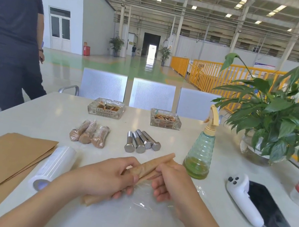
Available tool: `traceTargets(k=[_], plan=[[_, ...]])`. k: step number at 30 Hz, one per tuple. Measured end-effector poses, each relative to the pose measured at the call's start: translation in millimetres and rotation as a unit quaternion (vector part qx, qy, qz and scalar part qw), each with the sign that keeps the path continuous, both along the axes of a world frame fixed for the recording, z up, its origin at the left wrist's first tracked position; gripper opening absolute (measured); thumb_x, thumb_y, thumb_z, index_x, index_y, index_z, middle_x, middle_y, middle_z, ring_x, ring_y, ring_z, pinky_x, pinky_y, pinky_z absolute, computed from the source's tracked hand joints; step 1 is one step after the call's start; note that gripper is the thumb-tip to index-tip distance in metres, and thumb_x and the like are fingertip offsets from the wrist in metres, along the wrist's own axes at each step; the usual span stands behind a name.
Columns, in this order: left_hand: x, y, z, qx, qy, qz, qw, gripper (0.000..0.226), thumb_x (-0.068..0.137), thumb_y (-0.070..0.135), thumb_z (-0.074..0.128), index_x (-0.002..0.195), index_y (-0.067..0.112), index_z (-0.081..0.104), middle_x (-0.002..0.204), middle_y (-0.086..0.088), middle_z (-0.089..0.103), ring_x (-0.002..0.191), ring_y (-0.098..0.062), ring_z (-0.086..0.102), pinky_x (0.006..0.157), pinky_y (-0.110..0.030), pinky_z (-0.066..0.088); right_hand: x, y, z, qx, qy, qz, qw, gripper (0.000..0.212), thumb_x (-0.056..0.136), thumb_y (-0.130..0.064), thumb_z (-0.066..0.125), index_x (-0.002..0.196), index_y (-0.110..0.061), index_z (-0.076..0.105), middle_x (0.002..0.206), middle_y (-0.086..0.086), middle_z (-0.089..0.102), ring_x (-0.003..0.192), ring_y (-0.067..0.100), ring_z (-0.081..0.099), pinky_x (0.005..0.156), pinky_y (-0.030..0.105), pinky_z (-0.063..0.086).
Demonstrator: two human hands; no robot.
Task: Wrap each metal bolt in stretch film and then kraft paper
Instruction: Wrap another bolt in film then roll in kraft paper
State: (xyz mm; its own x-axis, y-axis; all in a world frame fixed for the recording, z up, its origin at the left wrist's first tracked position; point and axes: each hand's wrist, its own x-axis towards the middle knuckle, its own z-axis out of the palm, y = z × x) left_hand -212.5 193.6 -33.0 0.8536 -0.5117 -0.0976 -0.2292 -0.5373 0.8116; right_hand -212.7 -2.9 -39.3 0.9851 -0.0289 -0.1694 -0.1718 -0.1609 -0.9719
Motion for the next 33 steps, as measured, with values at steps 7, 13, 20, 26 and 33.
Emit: traceTargets(k=[7, 13, 20, 26, 33], plan=[[2, 5, 7, -0.318, 0.238, 0.003, 0.918, 0.020, 0.104, 0.021, 0.051, 0.118, 0.013, 0.063, 0.073, -0.002, 0.046, 0.052, -0.012, 0.036, 0.040, -0.019, 0.032, -5, -17, -4, 0.189, -0.106, 0.115, 0.969, 0.027, 0.092, -0.041, 0.073, 0.103, -0.017, 0.076, 0.089, 0.006, 0.071, 0.071, 0.022, 0.066, 0.063, 0.031, 0.056], [4, 3, 5, -0.317, 0.307, -0.049, 0.896, 0.026, 0.103, 0.018, 0.047, 0.125, 0.012, 0.057, 0.074, -0.003, 0.042, 0.052, -0.011, 0.035, 0.041, -0.019, 0.030, 1, -9, -13, 0.221, -0.101, 0.124, 0.962, 0.029, 0.091, -0.034, 0.076, 0.099, -0.007, 0.070, 0.084, 0.007, 0.062, 0.060, 0.015, 0.052, 0.053, 0.025, 0.046], [10, 0, 1, -0.235, 0.270, -0.070, 0.931, 0.021, 0.103, 0.024, 0.050, 0.121, 0.016, 0.057, 0.077, -0.005, 0.045, 0.055, -0.016, 0.038, 0.045, -0.022, 0.033, 7, -2, -12, 0.192, -0.068, 0.041, 0.978, 0.024, 0.092, -0.037, 0.073, 0.081, -0.017, 0.067, 0.070, 0.007, 0.055, 0.050, 0.014, 0.047, 0.047, 0.024, 0.039], [13, 5, 1, -0.192, 0.225, -0.070, 0.953, 0.031, 0.103, 0.040, 0.058, 0.122, 0.016, 0.060, 0.073, 0.000, 0.042, 0.051, -0.012, 0.034, 0.043, -0.020, 0.032, 8, -12, -13, 0.192, -0.119, 0.018, 0.974, 0.023, 0.090, -0.040, 0.076, 0.104, -0.022, 0.076, 0.068, -0.002, 0.048, 0.050, 0.013, 0.040, 0.047, 0.023, 0.034], [15, 20, -6, -0.195, 0.249, -0.096, 0.944, 0.031, 0.099, 0.042, 0.059, 0.120, 0.020, 0.064, 0.073, 0.001, 0.039, 0.048, -0.009, 0.033, 0.042, -0.018, 0.031, 8, -46, -11, 0.152, -0.228, 0.047, 0.961, 0.040, 0.080, -0.035, 0.079, 0.119, -0.031, 0.072, 0.072, -0.001, 0.052, 0.056, 0.016, 0.043, 0.052, 0.026, 0.043]])
